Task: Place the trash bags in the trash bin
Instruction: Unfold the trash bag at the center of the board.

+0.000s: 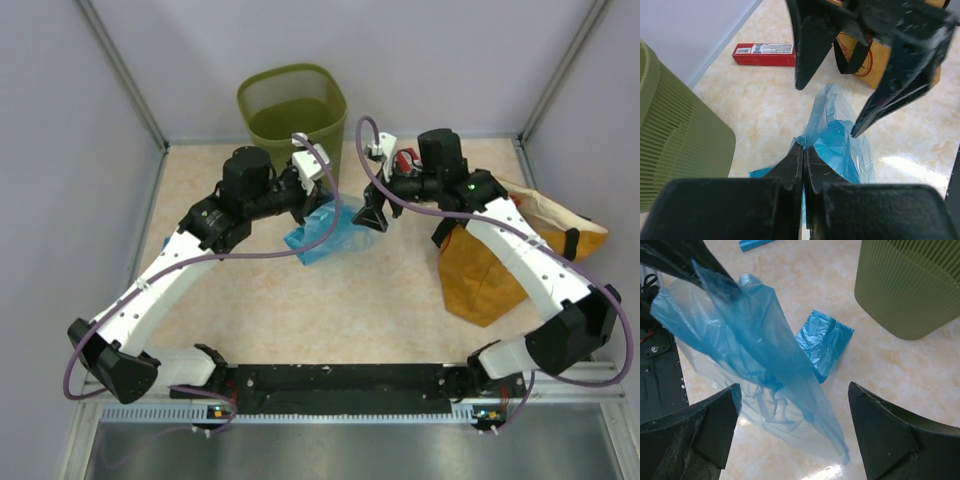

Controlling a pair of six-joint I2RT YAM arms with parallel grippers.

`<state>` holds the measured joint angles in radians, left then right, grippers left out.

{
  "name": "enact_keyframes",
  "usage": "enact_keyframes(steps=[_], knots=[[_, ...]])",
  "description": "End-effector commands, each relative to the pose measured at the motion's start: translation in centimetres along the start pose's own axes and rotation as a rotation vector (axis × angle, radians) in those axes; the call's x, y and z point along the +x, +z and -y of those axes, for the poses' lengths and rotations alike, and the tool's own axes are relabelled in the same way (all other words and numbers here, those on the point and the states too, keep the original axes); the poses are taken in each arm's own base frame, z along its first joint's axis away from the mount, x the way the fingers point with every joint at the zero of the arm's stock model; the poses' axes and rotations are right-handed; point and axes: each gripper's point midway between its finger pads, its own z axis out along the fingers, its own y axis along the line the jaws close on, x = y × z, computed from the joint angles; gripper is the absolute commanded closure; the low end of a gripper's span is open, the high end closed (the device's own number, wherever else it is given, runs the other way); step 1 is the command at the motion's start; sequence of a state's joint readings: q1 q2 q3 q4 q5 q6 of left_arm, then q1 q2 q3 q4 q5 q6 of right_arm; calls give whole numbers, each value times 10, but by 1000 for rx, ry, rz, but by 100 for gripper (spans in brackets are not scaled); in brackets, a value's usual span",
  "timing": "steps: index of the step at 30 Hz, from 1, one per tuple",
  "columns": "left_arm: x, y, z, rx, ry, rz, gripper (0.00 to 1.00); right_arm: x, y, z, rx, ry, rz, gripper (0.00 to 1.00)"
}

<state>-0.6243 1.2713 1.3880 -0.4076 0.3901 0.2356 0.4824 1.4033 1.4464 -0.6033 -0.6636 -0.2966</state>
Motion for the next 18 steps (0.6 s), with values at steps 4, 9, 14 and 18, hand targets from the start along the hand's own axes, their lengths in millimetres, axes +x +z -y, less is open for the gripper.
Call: enact_keyframes(steps=[4,9,14,18], knots=[[-31,-17,18,90,56,94,100,-25,15,7,-18,-109,56,21],[-26,-18,21,103,73,81,100,-23,10,-9,-93,-141,58,30],[-23,-17,24,121,85,72,100,-24,-5,-24,-127,-188,49,25],[-20,-17,25,133,85,64,100,-29,-14,-31,-133,-209,64,25]])
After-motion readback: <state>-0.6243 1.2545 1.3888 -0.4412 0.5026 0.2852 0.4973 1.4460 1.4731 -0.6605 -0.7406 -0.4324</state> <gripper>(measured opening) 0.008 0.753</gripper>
